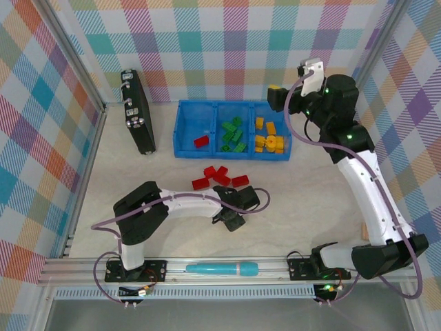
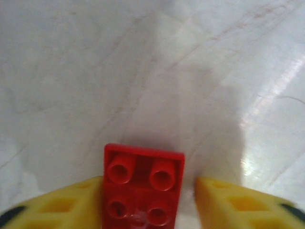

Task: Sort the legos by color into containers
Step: Pick up the lego from the middle-left of the table, then place the lego in the container.

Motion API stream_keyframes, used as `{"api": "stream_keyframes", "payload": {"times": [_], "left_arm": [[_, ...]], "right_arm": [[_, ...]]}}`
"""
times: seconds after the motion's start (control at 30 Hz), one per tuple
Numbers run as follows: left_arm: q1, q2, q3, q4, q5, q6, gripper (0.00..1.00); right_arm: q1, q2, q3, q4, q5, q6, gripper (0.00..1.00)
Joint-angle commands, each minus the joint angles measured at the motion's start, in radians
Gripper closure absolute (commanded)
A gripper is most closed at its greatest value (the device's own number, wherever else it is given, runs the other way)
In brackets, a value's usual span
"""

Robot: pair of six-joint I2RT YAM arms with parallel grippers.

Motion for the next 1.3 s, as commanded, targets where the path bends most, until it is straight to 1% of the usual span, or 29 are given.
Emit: {"api": "stream_keyframes", "payload": {"times": [0.0,0.17,0.27,0.3,0.4,0.47,0.6,0.73,0.8,0.87,1.03,1.27], "left_arm": [[0.02,0.05,-0.005,-0.004,0.001,-0.044,0.64],[0.048,0.018,-0.019,-0.023,0.007,-0.07,0.69],[0.09,-0.029,0.007,-0.053,-0.046,-0.075,0.7],[0.116,-0.057,0.018,-0.059,-0.072,-0.076,0.7],[0.225,-0.126,0.079,-0.083,-0.077,-0.067,0.7],[0.286,-0.162,0.134,-0.091,-0.103,-0.046,0.69],[0.416,-0.191,0.235,-0.033,-0.125,-0.017,0.67],[0.526,-0.125,0.328,0.04,-0.124,-0.035,0.67],[0.566,-0.055,0.393,0.021,-0.115,-0.101,0.66],[0.6,0.019,0.467,0.001,-0.062,-0.167,0.66],[0.646,0.143,0.539,0.043,-0.032,-0.261,0.66],[0.688,0.243,0.582,0.095,0.02,-0.327,0.66]], "right_arm": [[0.008,-0.02,-0.006,0.031,0.013,-0.005,0.01],[0.009,-0.013,-0.005,0.033,0.01,-0.005,0.01],[0.008,-0.004,-0.002,0.033,0.015,-0.008,0.01],[0.008,-0.001,0.003,0.029,0.016,-0.01,0.01],[0.008,0.006,0.004,0.03,0.018,-0.011,0.01],[0.008,0.011,0.007,0.027,0.019,-0.012,0.01],[0.008,0.017,0.012,0.027,0.021,-0.012,0.01],[0.008,0.02,0.013,0.024,0.01,-0.007,0.01],[0.009,0.019,0.015,0.024,0.007,-0.004,0.01],[0.008,0.017,0.014,0.021,0.006,-0.003,0.01],[0.008,0.013,0.012,0.024,0.011,-0.002,0.01],[0.009,0.019,0.015,0.023,0.008,0.001,0.01]]}}
